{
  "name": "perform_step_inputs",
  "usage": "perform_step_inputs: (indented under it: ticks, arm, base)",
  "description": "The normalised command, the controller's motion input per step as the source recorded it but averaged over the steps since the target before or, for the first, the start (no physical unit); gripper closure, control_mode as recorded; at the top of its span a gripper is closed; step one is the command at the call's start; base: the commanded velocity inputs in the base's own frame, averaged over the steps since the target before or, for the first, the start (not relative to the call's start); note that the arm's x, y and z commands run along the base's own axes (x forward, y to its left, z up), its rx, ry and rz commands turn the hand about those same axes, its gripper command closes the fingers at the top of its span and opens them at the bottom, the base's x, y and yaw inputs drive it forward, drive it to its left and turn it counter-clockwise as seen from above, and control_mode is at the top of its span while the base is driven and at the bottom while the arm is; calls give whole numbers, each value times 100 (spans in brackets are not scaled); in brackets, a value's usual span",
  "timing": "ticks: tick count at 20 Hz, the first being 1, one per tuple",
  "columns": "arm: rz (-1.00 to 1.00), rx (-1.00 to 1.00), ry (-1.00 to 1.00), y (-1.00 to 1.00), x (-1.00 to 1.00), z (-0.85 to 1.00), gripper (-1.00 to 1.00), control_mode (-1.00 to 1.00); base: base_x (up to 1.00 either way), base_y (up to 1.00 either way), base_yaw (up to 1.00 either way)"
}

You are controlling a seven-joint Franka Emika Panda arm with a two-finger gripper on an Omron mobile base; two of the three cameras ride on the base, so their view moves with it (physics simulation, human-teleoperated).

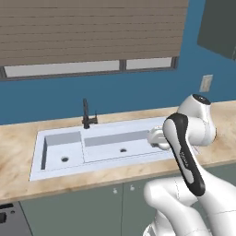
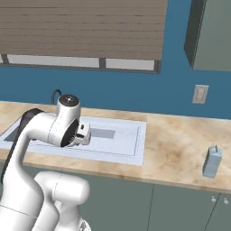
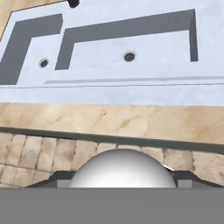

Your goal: Gather the eggs and milk located in the vicinity of the sink area and place them right next to the bowl.

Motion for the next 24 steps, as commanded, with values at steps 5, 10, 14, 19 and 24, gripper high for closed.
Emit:
perform_step_inputs:
  ticks: [5,10,14,19,24]
  arm:
    - [0,0,0,0,0,0,100,100]
    - [0,0,0,0,0,0,100,100]
    - [0,0,0,0,0,0,100,100]
    - [0,0,0,0,0,0,100,100]
    - [0,0,0,0,0,0,100,100]
  base:
    - [1,80,1]
    - [1,77,0]
    - [6,75,3]
    - [10,68,14]
    - [8,65,10]
